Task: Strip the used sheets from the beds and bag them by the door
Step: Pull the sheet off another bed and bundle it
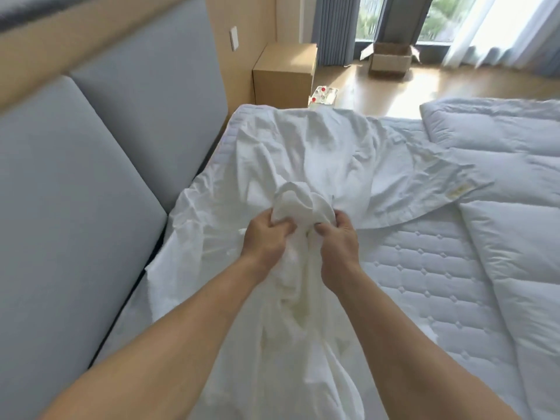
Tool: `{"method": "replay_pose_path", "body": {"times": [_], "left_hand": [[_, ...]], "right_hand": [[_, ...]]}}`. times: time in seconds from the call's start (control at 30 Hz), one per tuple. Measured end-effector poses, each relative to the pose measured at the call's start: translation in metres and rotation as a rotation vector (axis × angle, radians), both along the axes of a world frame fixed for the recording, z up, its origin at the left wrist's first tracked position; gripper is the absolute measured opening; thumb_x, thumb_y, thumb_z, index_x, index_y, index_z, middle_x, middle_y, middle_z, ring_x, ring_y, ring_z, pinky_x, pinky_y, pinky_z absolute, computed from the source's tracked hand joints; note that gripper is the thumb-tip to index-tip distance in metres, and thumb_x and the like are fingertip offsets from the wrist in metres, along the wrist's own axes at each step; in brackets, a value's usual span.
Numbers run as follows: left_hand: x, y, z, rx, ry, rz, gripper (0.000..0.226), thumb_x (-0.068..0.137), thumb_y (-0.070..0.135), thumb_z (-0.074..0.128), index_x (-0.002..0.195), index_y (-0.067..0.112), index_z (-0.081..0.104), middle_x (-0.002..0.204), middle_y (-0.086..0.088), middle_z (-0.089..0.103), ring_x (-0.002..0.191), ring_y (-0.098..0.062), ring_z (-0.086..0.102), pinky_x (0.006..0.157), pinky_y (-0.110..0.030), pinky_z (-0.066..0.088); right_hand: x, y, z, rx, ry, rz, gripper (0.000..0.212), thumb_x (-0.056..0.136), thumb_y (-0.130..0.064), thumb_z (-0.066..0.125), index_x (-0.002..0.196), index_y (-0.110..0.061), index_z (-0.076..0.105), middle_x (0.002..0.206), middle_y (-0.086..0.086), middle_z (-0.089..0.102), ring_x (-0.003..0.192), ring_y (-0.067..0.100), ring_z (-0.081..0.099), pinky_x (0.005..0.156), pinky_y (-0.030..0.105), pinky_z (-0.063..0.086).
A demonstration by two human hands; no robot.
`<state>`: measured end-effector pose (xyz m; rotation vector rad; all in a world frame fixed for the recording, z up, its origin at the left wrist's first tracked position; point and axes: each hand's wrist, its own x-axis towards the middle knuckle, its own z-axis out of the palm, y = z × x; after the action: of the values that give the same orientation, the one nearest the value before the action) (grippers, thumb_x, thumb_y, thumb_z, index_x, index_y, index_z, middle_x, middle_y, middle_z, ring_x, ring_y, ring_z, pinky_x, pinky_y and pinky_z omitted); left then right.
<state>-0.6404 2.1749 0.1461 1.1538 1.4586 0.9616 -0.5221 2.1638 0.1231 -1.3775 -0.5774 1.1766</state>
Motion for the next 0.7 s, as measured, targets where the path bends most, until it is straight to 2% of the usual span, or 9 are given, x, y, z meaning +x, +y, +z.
{"method": "replay_pose_path", "body": {"times": [0.1,0.17,0.23,0.3,0.33,0.43,0.53,0.63,0.7], "left_hand": [[0.023,-0.005,0.056,0.136,-0.077,-0.081,0.025,0.088,0.01,0.061,0.085,0.032,0.072,0.086,0.003,0.075,0.083,-0.017,0.072,0.073,-0.034,0.06],[0.031,-0.013,0.08,0.192,-0.085,-0.097,0.024,0.082,0.016,0.061,0.083,0.037,0.073,0.087,0.0,0.075,0.084,-0.019,0.072,0.074,-0.037,0.06],[0.033,-0.027,0.087,0.212,-0.068,-0.107,0.016,0.074,0.026,0.059,0.08,0.033,0.073,0.082,0.002,0.074,0.078,-0.016,0.071,0.068,-0.032,0.058],[0.029,-0.045,0.074,0.158,-0.042,-0.111,0.022,0.076,0.038,0.053,0.076,0.026,0.071,0.076,0.007,0.072,0.073,-0.013,0.068,0.065,-0.026,0.055],[0.026,-0.055,0.059,0.09,-0.015,-0.103,0.031,0.08,0.046,0.048,0.079,0.024,0.071,0.078,0.007,0.072,0.077,-0.013,0.067,0.069,-0.026,0.054],[0.008,-0.085,-0.008,-0.11,0.288,-0.105,0.063,0.096,0.061,0.033,0.101,0.012,0.071,0.099,-0.008,0.071,0.095,-0.026,0.065,0.088,-0.038,0.051],[-0.016,-0.124,-0.084,-0.321,0.573,-0.25,0.057,0.1,0.051,0.039,0.104,0.004,0.071,0.105,-0.017,0.07,0.1,-0.033,0.064,0.089,-0.039,0.051],[-0.046,-0.178,-0.142,-0.501,0.683,-0.399,0.044,0.099,0.046,0.043,0.1,0.01,0.067,0.1,-0.01,0.068,0.098,-0.03,0.064,0.08,-0.032,0.051],[-0.063,-0.207,-0.167,-0.571,0.713,-0.429,0.033,0.097,0.045,0.046,0.088,0.017,0.061,0.088,-0.003,0.063,0.093,-0.027,0.063,0.072,-0.029,0.047]], "right_hand": [[0.005,0.0,0.057,0.153,0.098,0.005,0.019,0.079,-0.012,0.057,0.086,-0.026,0.066,0.086,0.004,0.069,0.082,0.026,0.067,0.076,0.044,0.057],[0.009,-0.007,0.079,0.214,0.033,-0.008,0.013,0.075,-0.023,0.059,0.087,-0.024,0.065,0.083,0.002,0.069,0.081,0.024,0.067,0.075,0.044,0.057],[0.012,-0.021,0.082,0.218,-0.121,-0.016,0.009,0.075,-0.038,0.059,0.077,-0.03,0.062,0.075,-0.007,0.066,0.076,0.016,0.064,0.074,0.043,0.054],[0.013,-0.044,0.066,0.168,-0.287,0.002,0.024,0.076,-0.053,0.057,0.069,-0.03,0.056,0.062,-0.018,0.059,0.062,0.002,0.057,0.065,0.034,0.048],[0.012,-0.058,0.05,0.118,-0.356,0.021,0.032,0.075,-0.06,0.054,0.068,-0.03,0.053,0.058,-0.021,0.057,0.057,-0.001,0.054,0.062,0.029,0.044],[0.005,-0.109,-0.011,-0.111,-0.472,0.137,0.048,0.071,-0.074,0.05,0.066,-0.026,0.048,0.054,-0.021,0.054,0.052,-0.001,0.051,0.054,0.022,0.038],[-0.003,-0.171,-0.081,-0.354,-0.499,0.253,0.043,0.084,-0.064,0.056,0.067,-0.025,0.049,0.06,-0.013,0.054,0.058,0.004,0.051,0.055,0.025,0.039],[-0.005,-0.233,-0.134,-0.541,-0.635,0.411,0.025,0.095,-0.049,0.051,0.081,-0.029,0.058,0.078,-0.01,0.061,0.072,0.007,0.056,0.067,0.031,0.047],[-0.006,-0.263,-0.153,-0.644,-0.657,0.497,0.028,0.096,-0.048,0.05,0.094,-0.025,0.065,0.085,-0.007,0.065,0.078,0.011,0.059,0.074,0.032,0.05]]}}
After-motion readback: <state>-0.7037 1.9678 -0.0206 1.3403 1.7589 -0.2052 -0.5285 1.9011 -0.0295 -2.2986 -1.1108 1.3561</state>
